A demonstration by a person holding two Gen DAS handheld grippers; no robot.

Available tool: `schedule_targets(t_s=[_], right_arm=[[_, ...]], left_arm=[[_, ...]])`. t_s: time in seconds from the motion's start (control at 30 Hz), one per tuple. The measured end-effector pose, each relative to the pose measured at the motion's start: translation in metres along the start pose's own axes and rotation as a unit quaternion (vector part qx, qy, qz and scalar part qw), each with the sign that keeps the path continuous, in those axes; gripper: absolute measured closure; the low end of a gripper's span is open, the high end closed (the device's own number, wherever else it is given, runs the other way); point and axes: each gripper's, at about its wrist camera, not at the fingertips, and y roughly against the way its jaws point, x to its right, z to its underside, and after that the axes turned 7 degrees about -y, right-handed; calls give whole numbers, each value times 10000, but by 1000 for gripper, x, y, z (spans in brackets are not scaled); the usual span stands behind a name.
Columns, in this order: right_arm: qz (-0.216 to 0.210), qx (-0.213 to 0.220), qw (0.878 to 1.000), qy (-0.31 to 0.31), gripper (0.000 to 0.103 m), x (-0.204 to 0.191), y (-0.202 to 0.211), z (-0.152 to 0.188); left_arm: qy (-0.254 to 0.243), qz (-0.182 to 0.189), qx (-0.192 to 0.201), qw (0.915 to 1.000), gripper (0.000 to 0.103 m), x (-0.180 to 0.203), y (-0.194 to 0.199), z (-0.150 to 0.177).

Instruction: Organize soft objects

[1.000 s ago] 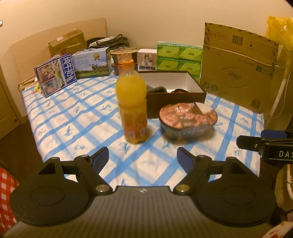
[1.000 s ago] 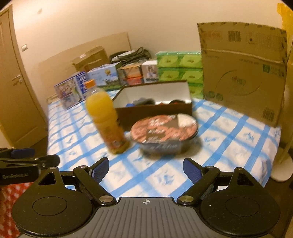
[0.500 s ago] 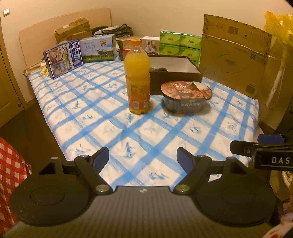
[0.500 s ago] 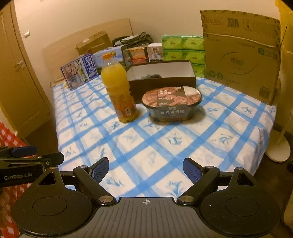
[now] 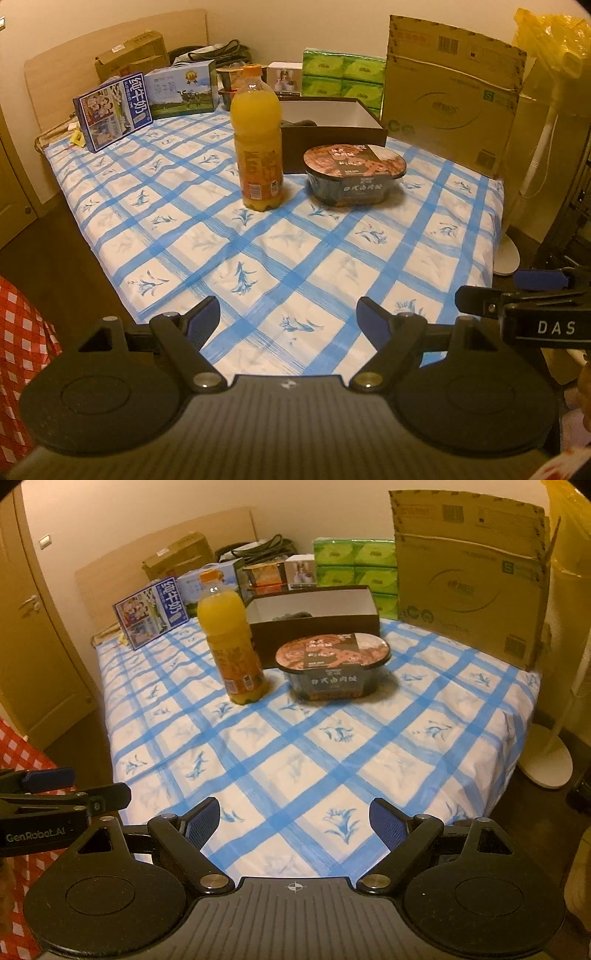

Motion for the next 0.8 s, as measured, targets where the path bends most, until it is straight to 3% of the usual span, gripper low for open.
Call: schedule_targets(t_s=[0.8], right_arm=[[12, 21, 10000, 13, 15, 0, 1, -3]], left_arm=[[-2, 52, 26, 10000, 23, 4, 1, -2]])
